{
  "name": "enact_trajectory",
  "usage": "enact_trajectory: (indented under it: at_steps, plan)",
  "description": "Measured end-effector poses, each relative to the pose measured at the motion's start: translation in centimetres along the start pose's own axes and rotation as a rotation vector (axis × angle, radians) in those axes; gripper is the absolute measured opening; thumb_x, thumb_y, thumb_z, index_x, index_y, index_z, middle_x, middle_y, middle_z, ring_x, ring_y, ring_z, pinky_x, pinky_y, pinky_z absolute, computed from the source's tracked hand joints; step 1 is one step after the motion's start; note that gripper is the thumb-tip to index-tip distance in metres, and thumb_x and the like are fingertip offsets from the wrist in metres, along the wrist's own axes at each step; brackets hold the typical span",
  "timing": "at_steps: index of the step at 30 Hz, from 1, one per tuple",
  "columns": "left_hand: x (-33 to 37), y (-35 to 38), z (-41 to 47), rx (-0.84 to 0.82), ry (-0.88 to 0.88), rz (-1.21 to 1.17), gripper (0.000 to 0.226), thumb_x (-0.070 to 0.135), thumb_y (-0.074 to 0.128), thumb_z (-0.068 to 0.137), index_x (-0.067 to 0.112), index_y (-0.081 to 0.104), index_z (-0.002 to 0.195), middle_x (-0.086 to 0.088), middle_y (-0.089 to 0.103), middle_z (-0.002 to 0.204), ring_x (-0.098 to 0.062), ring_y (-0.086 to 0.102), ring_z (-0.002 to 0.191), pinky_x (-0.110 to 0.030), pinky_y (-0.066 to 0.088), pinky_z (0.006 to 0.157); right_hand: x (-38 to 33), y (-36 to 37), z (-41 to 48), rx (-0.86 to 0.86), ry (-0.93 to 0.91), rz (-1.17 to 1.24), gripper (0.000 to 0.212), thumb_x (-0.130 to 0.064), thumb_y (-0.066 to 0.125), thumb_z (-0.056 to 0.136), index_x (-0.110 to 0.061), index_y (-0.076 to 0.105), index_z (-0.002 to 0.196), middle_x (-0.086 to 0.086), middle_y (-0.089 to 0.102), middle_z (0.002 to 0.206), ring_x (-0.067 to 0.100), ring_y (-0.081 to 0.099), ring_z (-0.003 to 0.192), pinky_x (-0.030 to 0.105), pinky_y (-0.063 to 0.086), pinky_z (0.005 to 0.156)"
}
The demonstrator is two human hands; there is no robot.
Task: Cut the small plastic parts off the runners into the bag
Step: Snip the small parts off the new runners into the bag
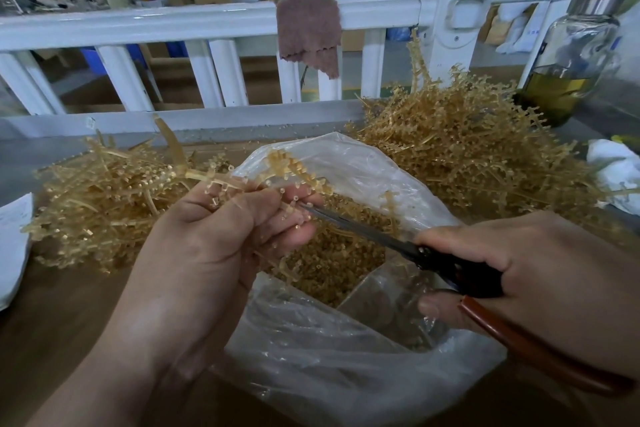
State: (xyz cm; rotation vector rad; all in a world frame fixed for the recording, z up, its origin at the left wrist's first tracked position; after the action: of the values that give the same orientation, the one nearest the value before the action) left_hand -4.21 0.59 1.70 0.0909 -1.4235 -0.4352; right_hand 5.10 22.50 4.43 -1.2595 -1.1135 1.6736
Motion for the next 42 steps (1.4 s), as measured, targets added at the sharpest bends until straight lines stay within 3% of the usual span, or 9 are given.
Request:
enact_trajectory:
  at_steps: [6, 9, 13, 18, 23, 27, 31, 36, 42]
  plan:
    - [0.0, -0.1, 0.0, -0.006, 0.010, 0.005, 0.013, 0.023, 0.078, 0.061, 0.010, 0.075, 0.061, -0.027, 0.075, 0.096, -0.033, 0.077, 0.086, -0.032, 0.063, 0.068, 0.1, 0.1, 0.1, 0.005, -0.013, -0.003, 0.053, -0.080, 0.043, 0.076, -0.040, 0.064, 0.102, -0.020, 0.066, 0.074, -0.002, 0.062, 0.065, 0.024, 0.051, 0.055]
    - [-0.1, -0.1, 0.0, 0.008, -0.002, 0.012, 0.013, 0.016, 0.070, 0.071, 0.010, 0.075, 0.060, -0.026, 0.075, 0.095, -0.032, 0.077, 0.084, -0.030, 0.062, 0.067, 0.1, 0.1, 0.0, 0.026, -0.021, 0.005, 0.052, -0.079, 0.044, 0.076, -0.038, 0.065, 0.100, -0.020, 0.065, 0.072, -0.004, 0.061, 0.064, 0.024, 0.050, 0.062]
    - [-0.1, -0.2, 0.0, 0.000, -0.001, 0.018, 0.012, 0.015, 0.074, 0.073, 0.011, 0.076, 0.062, -0.025, 0.076, 0.094, -0.034, 0.077, 0.085, -0.031, 0.062, 0.069, 0.2, 0.1, 0.0, 0.023, -0.023, 0.012, 0.054, -0.080, 0.043, 0.075, -0.037, 0.065, 0.101, -0.020, 0.066, 0.074, -0.004, 0.063, 0.066, 0.025, 0.051, 0.066]
    - [0.1, 0.1, -0.1, -0.033, 0.019, 0.008, 0.010, 0.016, 0.084, 0.055, 0.013, 0.076, 0.059, -0.023, 0.076, 0.090, -0.033, 0.077, 0.086, -0.031, 0.063, 0.068, 0.1, 0.0, 0.0, 0.026, -0.038, -0.004, 0.046, -0.075, 0.044, 0.076, -0.040, 0.066, 0.095, -0.020, 0.063, 0.067, -0.005, 0.061, 0.063, 0.022, 0.049, 0.067]
    - [0.1, 0.0, -0.1, -0.038, 0.023, 0.007, 0.009, 0.016, 0.072, 0.068, 0.014, 0.076, 0.060, -0.027, 0.075, 0.094, -0.030, 0.078, 0.082, -0.031, 0.063, 0.068, 0.0, 0.1, -0.1, 0.017, -0.040, -0.003, 0.040, -0.072, 0.045, 0.079, -0.039, 0.066, 0.090, -0.018, 0.060, 0.064, -0.003, 0.059, 0.063, 0.019, 0.048, 0.065]
    - [0.2, -0.1, 0.0, -0.066, 0.029, -0.016, 0.011, 0.023, 0.077, 0.062, 0.012, 0.077, 0.062, -0.025, 0.076, 0.094, -0.032, 0.077, 0.085, -0.031, 0.063, 0.068, 0.0, 0.1, 0.1, -0.012, -0.027, 0.031, 0.044, -0.075, 0.047, 0.077, -0.038, 0.065, 0.093, -0.019, 0.061, 0.071, -0.002, 0.060, 0.065, 0.019, 0.048, 0.063]
    - [-0.2, -0.3, 0.3, -0.089, 0.034, -0.002, 0.014, 0.015, 0.070, 0.075, 0.013, 0.078, 0.064, -0.019, 0.078, 0.090, -0.032, 0.077, 0.086, -0.029, 0.063, 0.069, 0.1, 0.1, 0.2, -0.045, -0.017, 0.059, 0.041, -0.077, 0.049, 0.075, -0.045, 0.063, 0.096, -0.020, 0.062, 0.072, -0.001, 0.061, 0.065, 0.019, 0.047, 0.061]
    - [-0.6, -0.6, 0.5, -0.091, 0.039, 0.013, 0.007, 0.012, 0.075, 0.074, 0.012, 0.078, 0.067, -0.020, 0.077, 0.093, -0.035, 0.077, 0.089, -0.029, 0.062, 0.069, 0.2, 0.3, 0.3, -0.060, -0.009, 0.076, 0.043, -0.078, 0.048, 0.074, -0.043, 0.064, 0.094, -0.018, 0.062, 0.071, 0.000, 0.060, 0.065, 0.016, 0.046, 0.061]
    - [-1.0, -1.0, 0.6, -0.076, 0.044, 0.019, 0.007, 0.010, 0.075, 0.077, 0.012, 0.076, 0.071, -0.021, 0.077, 0.095, -0.036, 0.076, 0.091, -0.031, 0.062, 0.071, 0.3, 0.3, 0.2, -0.081, -0.002, 0.083, 0.039, -0.080, 0.046, 0.074, -0.049, 0.059, 0.095, -0.018, 0.062, 0.073, 0.002, 0.060, 0.066, 0.024, 0.047, 0.063]
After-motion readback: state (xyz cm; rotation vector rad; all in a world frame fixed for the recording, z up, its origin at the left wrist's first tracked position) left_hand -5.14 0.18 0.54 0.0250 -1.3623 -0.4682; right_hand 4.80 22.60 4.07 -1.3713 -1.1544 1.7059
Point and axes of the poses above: each hand's wrist, its own z-axis towards the middle knuckle, its own y-axis out of the palm, x = y × z, the point moved 3 cm from there along z, towards the middle knuckle
